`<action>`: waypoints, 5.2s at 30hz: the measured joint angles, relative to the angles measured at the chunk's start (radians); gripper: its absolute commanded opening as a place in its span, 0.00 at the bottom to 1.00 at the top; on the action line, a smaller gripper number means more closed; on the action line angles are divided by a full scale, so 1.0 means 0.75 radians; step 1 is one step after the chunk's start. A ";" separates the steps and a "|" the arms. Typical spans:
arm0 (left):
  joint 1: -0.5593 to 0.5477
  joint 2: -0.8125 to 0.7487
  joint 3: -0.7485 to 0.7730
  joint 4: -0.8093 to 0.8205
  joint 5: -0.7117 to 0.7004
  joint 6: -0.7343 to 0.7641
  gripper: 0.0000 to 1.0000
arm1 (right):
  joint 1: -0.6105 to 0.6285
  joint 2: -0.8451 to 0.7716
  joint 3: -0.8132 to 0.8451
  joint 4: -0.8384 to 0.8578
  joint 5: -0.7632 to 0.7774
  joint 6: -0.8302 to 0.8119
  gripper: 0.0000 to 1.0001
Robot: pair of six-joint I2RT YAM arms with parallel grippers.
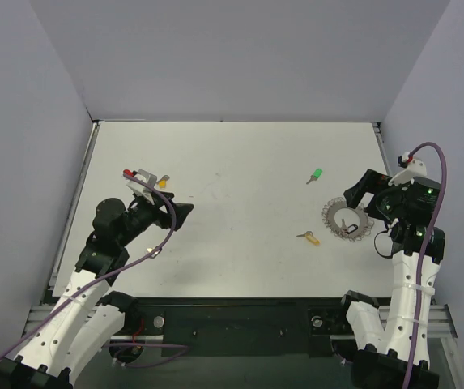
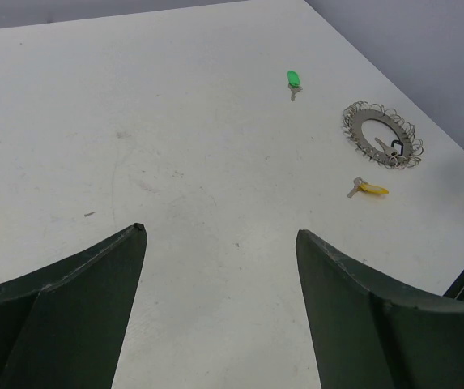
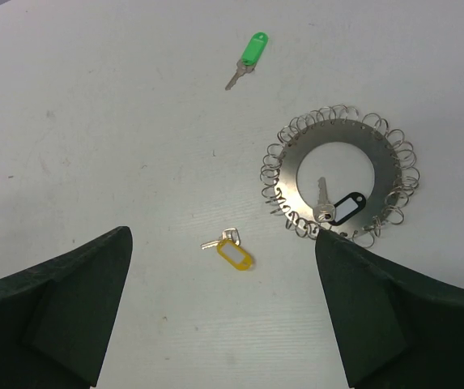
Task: Put the keys on the keyring
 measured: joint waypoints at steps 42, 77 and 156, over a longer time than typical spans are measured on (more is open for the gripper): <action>0.028 0.041 -0.005 0.018 0.044 -0.016 0.88 | 0.771 0.630 0.045 -0.360 0.269 -1.247 0.73; 0.071 0.065 -0.005 0.023 0.054 -0.026 0.88 | 1.073 1.080 -0.075 -0.071 0.728 -1.075 0.28; -1.285 1.318 0.126 1.227 -0.636 0.543 0.37 | 0.857 0.561 0.040 -0.638 -0.390 -1.392 0.00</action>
